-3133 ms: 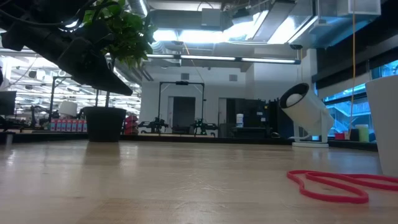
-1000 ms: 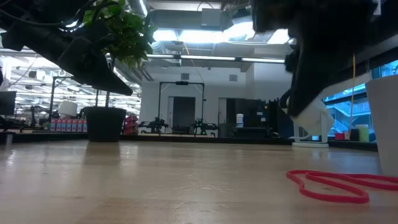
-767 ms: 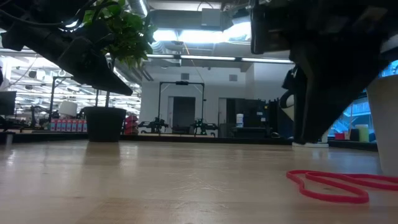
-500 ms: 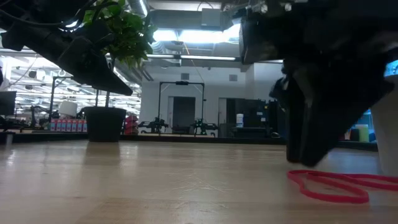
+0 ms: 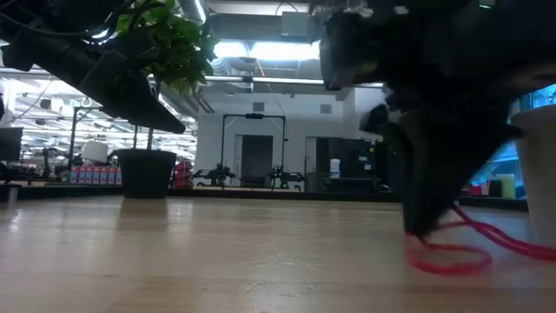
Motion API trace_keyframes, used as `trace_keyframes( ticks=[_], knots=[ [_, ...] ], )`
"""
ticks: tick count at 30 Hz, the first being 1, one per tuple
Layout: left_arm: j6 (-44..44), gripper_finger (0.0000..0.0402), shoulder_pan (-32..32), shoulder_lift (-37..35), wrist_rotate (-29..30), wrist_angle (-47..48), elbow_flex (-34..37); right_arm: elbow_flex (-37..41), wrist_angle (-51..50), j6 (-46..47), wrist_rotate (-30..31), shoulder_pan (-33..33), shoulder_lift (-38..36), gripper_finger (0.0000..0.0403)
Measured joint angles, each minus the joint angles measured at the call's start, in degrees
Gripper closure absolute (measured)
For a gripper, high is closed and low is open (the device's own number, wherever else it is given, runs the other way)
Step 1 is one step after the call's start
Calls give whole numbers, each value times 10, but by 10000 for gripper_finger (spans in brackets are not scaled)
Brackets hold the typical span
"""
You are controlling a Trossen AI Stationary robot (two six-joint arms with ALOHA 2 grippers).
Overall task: Pick and place rubber bands into bin
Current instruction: Put the red rubber band into the white bin
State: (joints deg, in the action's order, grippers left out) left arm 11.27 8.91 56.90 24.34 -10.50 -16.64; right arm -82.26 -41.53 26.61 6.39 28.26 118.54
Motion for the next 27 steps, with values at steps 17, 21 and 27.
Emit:
trace_keyframes(
  ticks=[17, 21, 27],
  knots=[
    [0, 315, 0, 0, 0, 4, 0, -215, -418, 197, 111, 57, -96, 401],
    [0, 315, 0, 0, 0, 6, 0, -188, -469, 346, 87, 111, -132, 401],
    [0, 315, 0, 0, 0, 5, 0, -100, -471, 520, 37, 185, -163, 402]
  ],
)
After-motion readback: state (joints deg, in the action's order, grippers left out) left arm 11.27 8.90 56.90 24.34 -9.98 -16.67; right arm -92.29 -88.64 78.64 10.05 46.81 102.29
